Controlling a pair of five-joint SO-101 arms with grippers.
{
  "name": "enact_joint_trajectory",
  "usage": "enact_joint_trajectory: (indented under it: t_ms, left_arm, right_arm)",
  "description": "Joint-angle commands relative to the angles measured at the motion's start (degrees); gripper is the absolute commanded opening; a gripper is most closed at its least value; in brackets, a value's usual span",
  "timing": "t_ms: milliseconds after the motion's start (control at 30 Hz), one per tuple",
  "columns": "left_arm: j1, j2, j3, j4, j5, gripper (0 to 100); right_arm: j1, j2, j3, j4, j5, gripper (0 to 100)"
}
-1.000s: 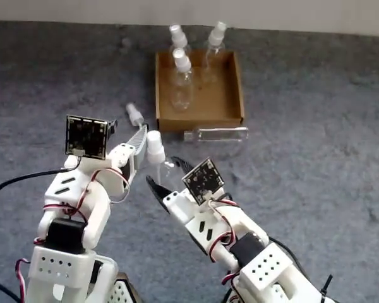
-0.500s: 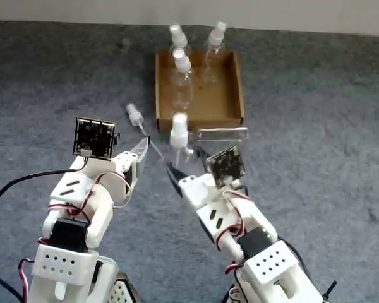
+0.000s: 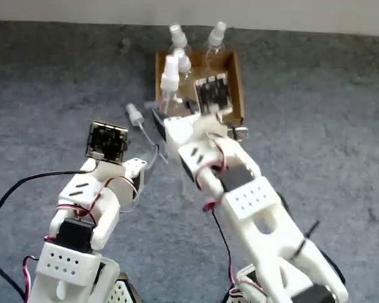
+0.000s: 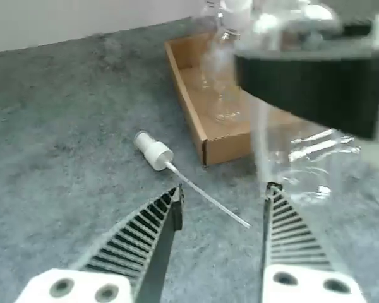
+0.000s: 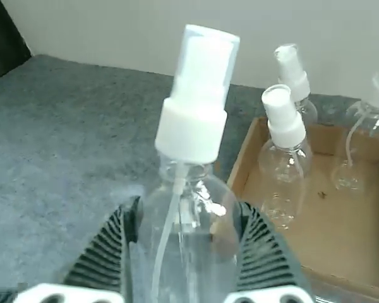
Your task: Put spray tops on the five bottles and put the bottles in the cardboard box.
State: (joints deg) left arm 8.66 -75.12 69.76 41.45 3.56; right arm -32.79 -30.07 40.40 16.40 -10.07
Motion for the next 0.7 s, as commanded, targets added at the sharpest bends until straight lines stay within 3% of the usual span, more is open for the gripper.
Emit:
enact_joint_trajectory:
  t_ms: [0, 467, 667]
  left_arm:
    - [3.8, 0.3, -0.2, 0.1, -3.3, 16]
    - [3.8, 0.8, 0.9, -0.4, -3.5, 24]
    - [3.8, 0.9, 4.2, -6.1, -6.9, 24]
  right_arm:
    - [0.8, 2.9, -11.9, 6.2, -6.1, 0.4]
    - [-3.7, 3.2, -18.0, 25.3, -8.5, 0.4]
    - [-4.5, -5.7, -17.4, 26.2, -8.4, 0.4]
